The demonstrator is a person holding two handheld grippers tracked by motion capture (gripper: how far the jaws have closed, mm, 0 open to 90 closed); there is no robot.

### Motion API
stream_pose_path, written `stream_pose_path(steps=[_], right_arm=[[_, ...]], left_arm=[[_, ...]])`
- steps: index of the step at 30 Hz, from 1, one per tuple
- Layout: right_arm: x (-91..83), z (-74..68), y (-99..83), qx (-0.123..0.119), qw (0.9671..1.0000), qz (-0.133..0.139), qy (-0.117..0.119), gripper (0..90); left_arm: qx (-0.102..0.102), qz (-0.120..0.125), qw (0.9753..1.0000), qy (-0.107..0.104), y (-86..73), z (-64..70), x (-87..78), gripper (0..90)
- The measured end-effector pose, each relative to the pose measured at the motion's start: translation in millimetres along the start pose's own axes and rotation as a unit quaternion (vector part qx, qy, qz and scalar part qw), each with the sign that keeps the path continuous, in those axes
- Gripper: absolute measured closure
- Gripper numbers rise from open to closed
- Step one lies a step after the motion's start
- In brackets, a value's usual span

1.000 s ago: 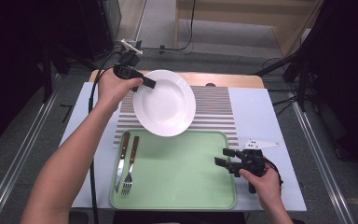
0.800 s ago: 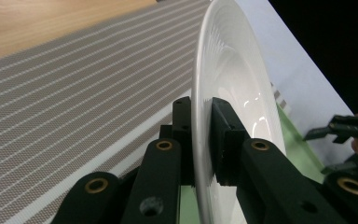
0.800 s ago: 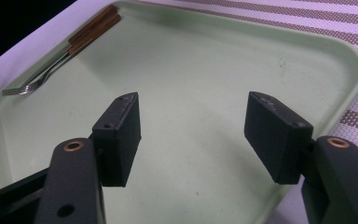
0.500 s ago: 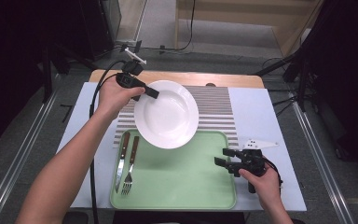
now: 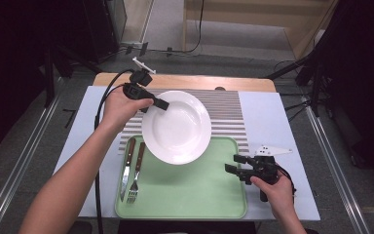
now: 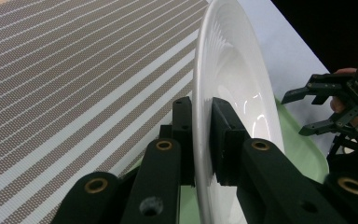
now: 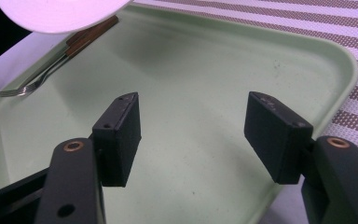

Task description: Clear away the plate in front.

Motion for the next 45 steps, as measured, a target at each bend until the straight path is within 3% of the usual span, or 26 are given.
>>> stream_pose_path(steps=[13, 19, 27, 32, 45], right_arm=[[1.9, 0.7, 1.4, -0.002, 1.0000, -0.001, 0.002, 35.3], [3.5, 0.7, 3.1, -0.003, 1.0000, 0.000, 0.005, 35.3], [6.8, 0.2, 5.3, -0.005, 0.9999, -0.002, 0.009, 35.3], [9.1, 0.1, 6.3, -0.009, 0.9999, -0.004, 0.012, 35.3], [10.3, -0.2, 6.6, -0.010, 0.9999, -0.006, 0.011, 35.3]], left_arm=[[0.011, -0.012, 0.9998, -0.014, -18.2, 13.2, 6.7, 80.0], [0.022, -0.013, 0.9997, -0.008, -26.3, 18.7, 7.9, 79.9], [0.014, -0.012, 0.9996, -0.022, -40.3, 22.4, 14.4, 79.9], [0.032, -0.019, 0.9991, -0.018, -48.5, 28.8, 20.9, 79.9], [0.028, -0.014, 0.9990, -0.031, -65.6, 37.0, 34.5, 79.9]])
Point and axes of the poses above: each handheld gripper's, and its own axes: x roughly forward along the jaws, y roughly out of its top, z roughly to its right, the point moved 6 cm from there along x, roughly forward along the jaws, and after that the axes turned 3 degrees about z, right-handed, at the moved point
